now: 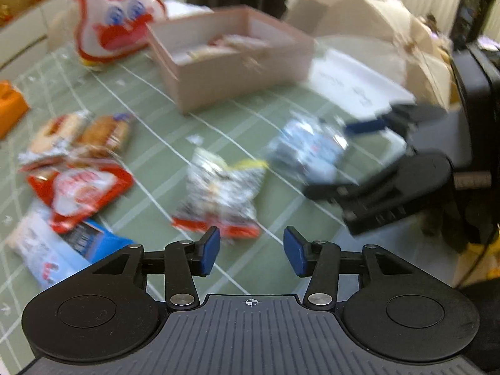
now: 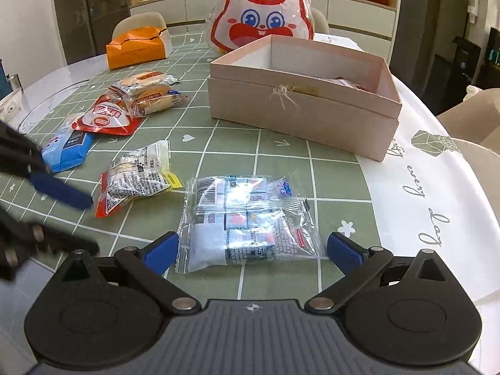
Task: Organize snacks
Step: 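Grasp the clear bag of blue-white packets with the right tool while the left tool reaches a silver-red packet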
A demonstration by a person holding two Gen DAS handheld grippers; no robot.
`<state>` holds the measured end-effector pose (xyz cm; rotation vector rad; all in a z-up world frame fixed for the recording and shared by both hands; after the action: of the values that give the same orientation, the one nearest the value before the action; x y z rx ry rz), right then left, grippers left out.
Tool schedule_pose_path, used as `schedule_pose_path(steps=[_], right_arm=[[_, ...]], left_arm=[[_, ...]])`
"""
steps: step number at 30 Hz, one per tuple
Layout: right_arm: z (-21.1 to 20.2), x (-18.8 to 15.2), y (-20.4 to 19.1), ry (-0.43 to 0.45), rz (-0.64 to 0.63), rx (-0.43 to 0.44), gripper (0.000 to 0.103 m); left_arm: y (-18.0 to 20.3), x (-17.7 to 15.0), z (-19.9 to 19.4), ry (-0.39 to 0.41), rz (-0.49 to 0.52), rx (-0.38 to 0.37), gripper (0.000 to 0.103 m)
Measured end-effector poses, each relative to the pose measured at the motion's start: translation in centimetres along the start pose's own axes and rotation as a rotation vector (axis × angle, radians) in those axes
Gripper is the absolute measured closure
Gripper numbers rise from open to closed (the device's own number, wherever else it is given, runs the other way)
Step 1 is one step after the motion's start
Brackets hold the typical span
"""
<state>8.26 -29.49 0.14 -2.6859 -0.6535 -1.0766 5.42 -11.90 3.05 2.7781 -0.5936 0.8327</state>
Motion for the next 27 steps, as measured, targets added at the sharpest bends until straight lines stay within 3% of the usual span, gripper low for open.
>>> schedule_pose_path(steps=[6, 10, 19, 27], right_arm=[[0.0, -0.3, 0.0, 0.021, 0.001, -0.001, 0.000], [-0.1, -0.4, 0.0, 0.026, -0.001, 0.001, 0.000], [-0.2, -0.6, 0.0, 0.044, 0.003, -0.004, 0.000], [-0.2, -0.7, 0.0, 0.048, 0.004, -0.005, 0.000]], left_arm=[[-1.7, 2.5, 1.3, 0.011, -0.009, 0.057, 0.053], [-0.9, 3.0, 2.9, -0.072, 0.034, 0.011, 0.048], [-1.1, 3.5, 3.5, -0.086, 0.001, -0.038, 0.047], [-1.1, 3.8, 4.6, -0.095, -0.019, -0.049, 0.036]])
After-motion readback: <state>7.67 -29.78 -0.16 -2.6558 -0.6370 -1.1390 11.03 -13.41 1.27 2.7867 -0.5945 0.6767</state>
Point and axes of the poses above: each gripper's, at about its wrist camera, not at the fingertips, and z roughly the way its jaws point, y to its right, x to its top, the point moved 3 cm from there along z, roughly the way its jaws point, and after that the axes turned 1 degree about -x, right-handed, at the moved point
